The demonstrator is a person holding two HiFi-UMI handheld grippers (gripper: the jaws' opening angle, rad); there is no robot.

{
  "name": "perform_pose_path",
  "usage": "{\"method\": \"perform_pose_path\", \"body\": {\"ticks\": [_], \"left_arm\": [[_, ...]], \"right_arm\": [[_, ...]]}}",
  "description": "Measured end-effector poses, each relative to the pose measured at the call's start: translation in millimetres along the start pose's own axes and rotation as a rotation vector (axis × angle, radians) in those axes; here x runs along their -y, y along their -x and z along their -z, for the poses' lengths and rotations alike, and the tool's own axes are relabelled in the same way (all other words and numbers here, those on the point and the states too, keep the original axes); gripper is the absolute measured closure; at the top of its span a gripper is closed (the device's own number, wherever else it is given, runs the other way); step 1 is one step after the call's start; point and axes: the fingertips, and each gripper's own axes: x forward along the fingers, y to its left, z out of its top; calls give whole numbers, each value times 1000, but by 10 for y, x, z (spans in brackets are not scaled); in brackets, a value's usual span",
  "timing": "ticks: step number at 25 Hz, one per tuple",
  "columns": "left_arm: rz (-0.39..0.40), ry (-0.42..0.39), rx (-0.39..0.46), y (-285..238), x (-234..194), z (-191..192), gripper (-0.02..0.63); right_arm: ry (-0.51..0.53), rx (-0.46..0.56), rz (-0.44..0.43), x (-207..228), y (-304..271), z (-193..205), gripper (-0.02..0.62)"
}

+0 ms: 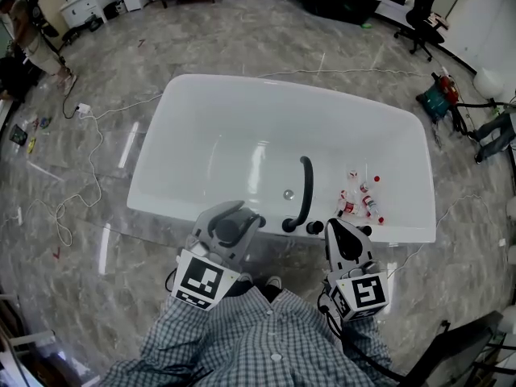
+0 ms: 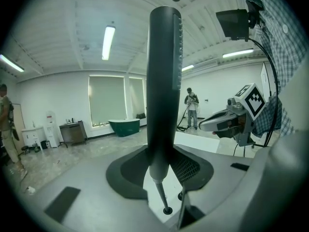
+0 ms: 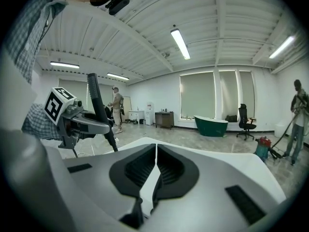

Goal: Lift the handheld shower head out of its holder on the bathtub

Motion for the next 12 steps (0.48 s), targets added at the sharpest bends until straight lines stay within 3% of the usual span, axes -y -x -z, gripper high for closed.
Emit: {"method": "perform_pose_path", "body": {"ticks": [12], "left_arm": [[-23,-7,33,194,-107,-203,466]], "right_arm": [[24,23,-3,7,35,-154,577]]}}
